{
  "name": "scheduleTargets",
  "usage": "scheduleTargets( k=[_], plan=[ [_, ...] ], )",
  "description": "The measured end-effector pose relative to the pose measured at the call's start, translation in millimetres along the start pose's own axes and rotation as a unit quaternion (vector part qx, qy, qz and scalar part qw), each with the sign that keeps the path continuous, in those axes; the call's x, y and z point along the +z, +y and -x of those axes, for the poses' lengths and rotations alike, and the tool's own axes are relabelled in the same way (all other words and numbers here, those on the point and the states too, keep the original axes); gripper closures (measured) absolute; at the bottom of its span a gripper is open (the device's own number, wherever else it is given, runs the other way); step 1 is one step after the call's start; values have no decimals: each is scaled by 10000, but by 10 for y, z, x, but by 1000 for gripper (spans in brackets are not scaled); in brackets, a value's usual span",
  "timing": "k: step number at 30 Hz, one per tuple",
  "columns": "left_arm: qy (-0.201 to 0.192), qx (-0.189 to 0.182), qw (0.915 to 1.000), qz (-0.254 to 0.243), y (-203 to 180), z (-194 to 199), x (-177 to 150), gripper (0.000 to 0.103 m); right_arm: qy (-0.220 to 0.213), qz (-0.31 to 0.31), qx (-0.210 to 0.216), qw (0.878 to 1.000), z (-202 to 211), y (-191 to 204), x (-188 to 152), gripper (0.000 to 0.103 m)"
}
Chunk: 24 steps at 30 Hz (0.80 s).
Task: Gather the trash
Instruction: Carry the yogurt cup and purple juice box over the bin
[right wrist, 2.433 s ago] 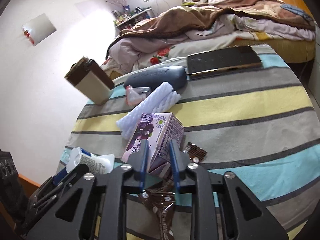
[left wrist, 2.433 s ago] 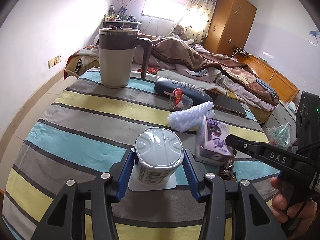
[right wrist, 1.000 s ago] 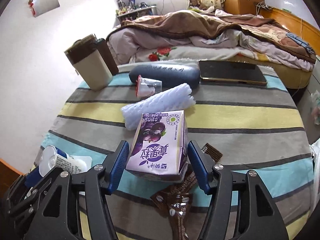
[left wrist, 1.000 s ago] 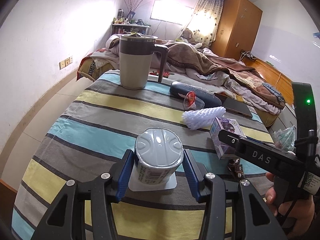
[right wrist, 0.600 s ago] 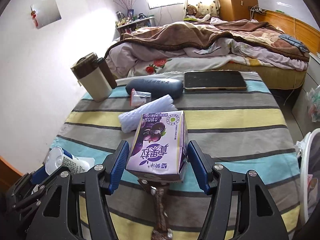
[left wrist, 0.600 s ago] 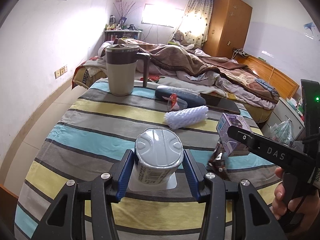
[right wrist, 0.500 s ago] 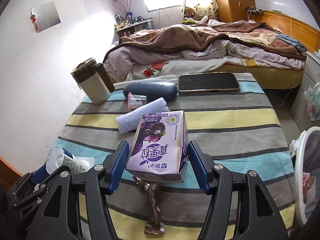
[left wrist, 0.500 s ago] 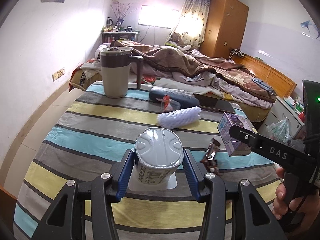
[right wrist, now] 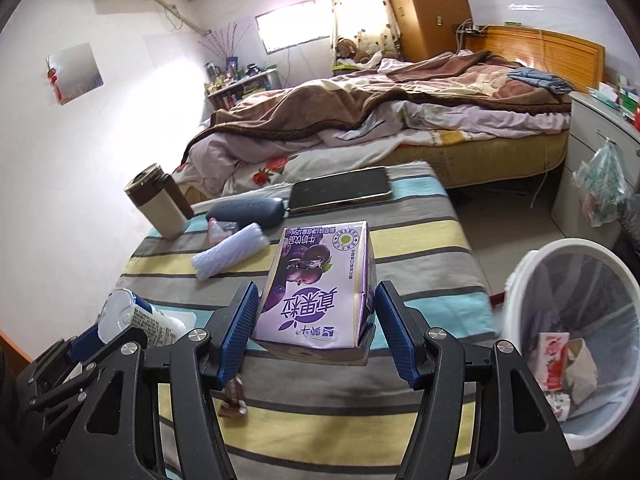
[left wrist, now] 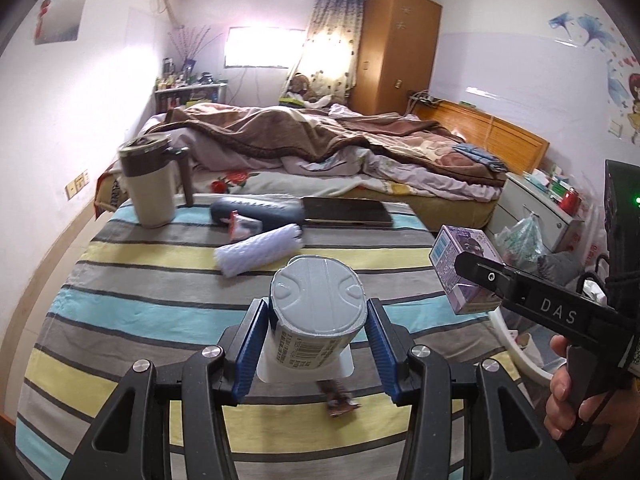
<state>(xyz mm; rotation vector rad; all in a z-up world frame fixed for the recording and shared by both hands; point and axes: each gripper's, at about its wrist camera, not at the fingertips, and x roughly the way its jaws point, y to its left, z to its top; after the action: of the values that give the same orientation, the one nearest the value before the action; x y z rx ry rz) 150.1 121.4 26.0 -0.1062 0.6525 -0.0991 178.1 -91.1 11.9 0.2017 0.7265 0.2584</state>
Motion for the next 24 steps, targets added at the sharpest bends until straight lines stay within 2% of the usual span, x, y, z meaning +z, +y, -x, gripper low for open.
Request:
scheduleTargets(
  k=[13,24],
  plan=[
    [35,-649,9965,-524,-986,-146,35,53,-341,-239,-554,9976,441,-695,-49,41],
    [207,-1318,9865,-946,-1786,-332,-11,53,-417,-534,-1042,9922,679,-1286,-143,41]
  ],
)
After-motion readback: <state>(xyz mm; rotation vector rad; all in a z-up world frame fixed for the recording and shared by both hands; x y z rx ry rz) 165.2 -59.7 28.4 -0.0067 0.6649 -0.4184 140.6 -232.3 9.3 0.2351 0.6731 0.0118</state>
